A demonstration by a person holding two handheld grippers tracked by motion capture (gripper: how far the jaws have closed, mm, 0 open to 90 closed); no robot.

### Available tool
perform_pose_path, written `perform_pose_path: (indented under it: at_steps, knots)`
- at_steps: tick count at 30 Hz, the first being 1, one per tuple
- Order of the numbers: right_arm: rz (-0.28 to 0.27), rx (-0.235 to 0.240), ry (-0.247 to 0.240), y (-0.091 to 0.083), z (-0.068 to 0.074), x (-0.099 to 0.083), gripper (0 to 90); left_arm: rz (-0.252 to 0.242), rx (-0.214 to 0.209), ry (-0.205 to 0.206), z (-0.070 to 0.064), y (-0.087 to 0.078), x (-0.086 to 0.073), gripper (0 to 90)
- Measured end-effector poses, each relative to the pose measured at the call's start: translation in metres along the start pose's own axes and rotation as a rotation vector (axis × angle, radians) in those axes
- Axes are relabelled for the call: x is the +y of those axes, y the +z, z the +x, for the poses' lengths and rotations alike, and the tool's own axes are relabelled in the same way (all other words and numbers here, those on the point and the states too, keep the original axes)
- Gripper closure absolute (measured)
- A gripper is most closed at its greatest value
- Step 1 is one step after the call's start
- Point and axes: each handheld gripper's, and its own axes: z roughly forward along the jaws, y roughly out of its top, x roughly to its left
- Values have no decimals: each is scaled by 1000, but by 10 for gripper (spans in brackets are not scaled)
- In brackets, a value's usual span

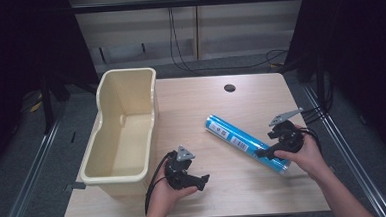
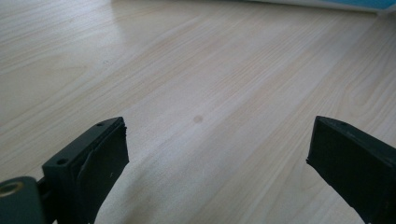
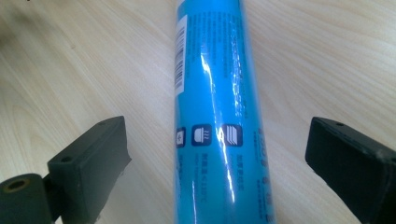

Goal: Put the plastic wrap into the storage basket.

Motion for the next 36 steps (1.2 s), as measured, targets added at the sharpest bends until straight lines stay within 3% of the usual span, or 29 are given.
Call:
perform_pose_path:
  at_steps: [8,12,20,22,32,36]
  knots:
    - [29,0,-30,16,4,8,67,-3,4,11,-2,1,1,46]
    - [56,-30,-38,30,6,14,86,8,-2,6,-1,0,1,46]
    - [160,-55,-70,57,14,20,109,0,2,10,-3,0,1,46]
    - [163,-54,-50,58,14,20,119,-2,4,10,-2,-1,0,46]
    - [242,-76,-48,60,6,14,192,4,7,7,-2,0,-2,46]
    - [239,-71,-48,59,3,11,243,4,4,8,-2,2,-2,46]
